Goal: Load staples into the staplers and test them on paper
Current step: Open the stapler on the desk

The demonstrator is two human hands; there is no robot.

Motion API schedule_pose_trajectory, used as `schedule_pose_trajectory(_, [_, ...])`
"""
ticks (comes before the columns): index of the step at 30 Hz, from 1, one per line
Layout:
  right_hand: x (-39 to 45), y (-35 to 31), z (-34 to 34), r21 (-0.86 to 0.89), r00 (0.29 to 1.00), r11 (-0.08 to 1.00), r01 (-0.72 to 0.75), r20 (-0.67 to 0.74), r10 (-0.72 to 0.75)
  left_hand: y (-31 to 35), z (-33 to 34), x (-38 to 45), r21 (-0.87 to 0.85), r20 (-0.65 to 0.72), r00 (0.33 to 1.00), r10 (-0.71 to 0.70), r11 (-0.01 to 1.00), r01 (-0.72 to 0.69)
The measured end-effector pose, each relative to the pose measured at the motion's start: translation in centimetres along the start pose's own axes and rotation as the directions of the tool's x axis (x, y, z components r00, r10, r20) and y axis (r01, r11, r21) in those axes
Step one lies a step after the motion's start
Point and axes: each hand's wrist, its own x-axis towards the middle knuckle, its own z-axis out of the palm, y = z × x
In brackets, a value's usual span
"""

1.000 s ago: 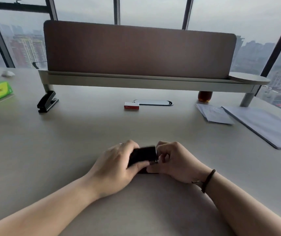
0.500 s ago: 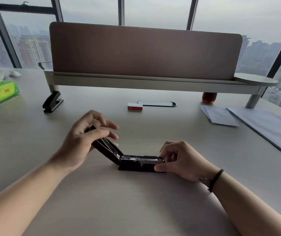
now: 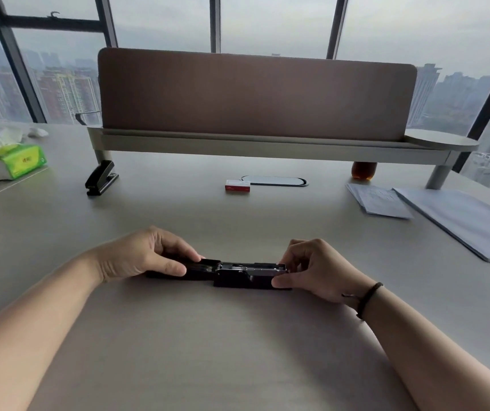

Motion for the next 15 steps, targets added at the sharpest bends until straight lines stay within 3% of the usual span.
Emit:
schedule_pose_trajectory(10, [0.3,0.4,0.0,0.027,0.999,0.999,-0.021,0.028,0.021,-0.6,-1.2,0.7,-0.055,0.09,0.996,-0.003,0.998,0.008])
schedule_pose_trajectory(13, [1.1,0.6,-0.8,0.188,0.993,0.98,-0.064,0.109,0.044,-1.1,-2.8,2.1,-0.319,0.097,0.995,-0.022,0.946,0.052])
schedule_pose_trajectory(15, [2.8,0.8,-1.3,0.335,0.993,0.938,-0.091,0.103,0.06,-1.3,-3.7,3.8,-0.403,0.005,0.998,-0.06,0.913,0.057])
